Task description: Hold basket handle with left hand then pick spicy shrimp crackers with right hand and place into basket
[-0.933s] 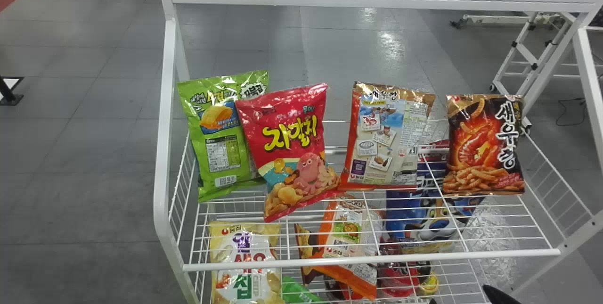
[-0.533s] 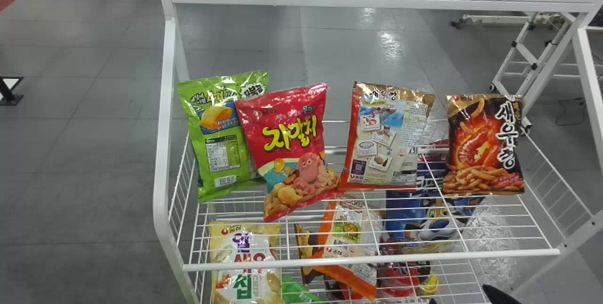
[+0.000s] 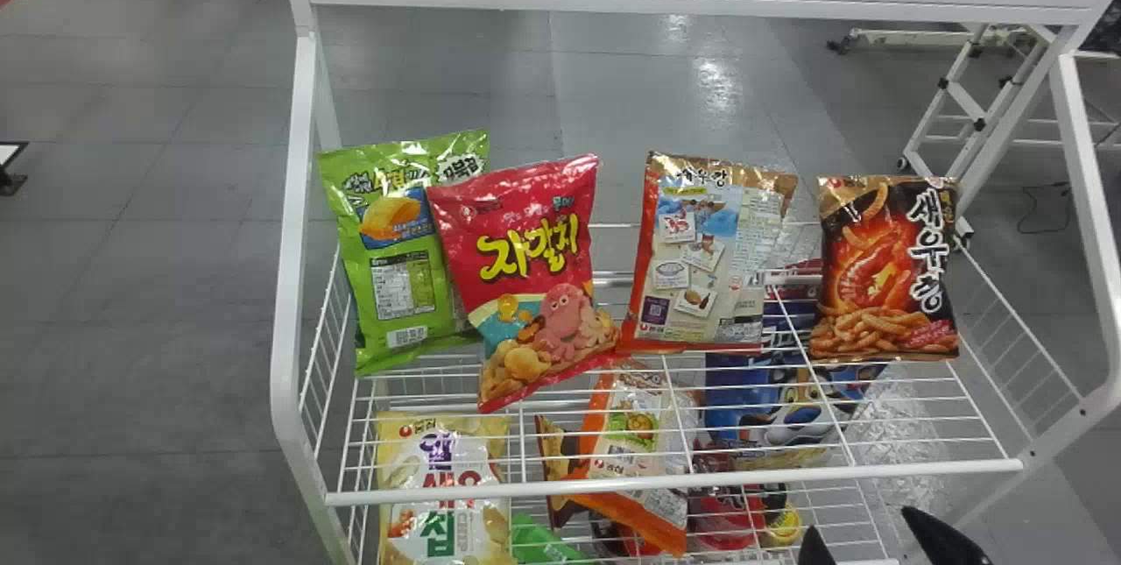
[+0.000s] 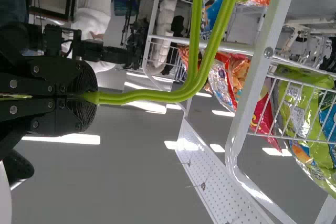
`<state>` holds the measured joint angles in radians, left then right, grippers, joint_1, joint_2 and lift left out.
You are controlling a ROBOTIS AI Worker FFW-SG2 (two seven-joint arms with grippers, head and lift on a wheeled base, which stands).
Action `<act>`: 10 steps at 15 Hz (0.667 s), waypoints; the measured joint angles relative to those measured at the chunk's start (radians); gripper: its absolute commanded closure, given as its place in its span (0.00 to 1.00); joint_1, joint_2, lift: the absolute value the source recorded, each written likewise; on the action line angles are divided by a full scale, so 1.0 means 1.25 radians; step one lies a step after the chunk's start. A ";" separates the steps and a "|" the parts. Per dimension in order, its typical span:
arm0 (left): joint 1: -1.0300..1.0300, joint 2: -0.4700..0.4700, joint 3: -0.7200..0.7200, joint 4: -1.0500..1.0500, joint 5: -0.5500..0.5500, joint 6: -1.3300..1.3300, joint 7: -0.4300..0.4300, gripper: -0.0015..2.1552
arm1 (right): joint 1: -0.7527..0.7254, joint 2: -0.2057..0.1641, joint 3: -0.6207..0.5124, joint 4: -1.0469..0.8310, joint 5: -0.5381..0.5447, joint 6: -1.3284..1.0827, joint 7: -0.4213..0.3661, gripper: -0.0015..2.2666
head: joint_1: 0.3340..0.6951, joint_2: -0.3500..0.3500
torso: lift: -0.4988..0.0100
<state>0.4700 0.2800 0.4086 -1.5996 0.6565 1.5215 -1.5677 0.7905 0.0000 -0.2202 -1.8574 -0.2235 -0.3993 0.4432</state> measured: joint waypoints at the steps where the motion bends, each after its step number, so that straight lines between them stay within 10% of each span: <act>1: 0.000 0.000 0.000 0.000 0.000 0.000 0.000 1.00 | -0.012 0.000 -0.014 -0.025 -0.004 0.050 0.000 0.04 | 1.00 0.30 | 0.96; 10: -0.001 0.002 0.007 0.007 0.004 0.000 0.000 1.00 | -0.192 0.000 -0.131 -0.149 -0.034 0.473 0.001 0.04 | 1.00 0.19 | 0.96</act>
<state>0.4694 0.2822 0.4172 -1.5911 0.6611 1.5210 -1.5677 0.5501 0.0000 -0.3838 -2.0436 -0.2664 0.1919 0.4448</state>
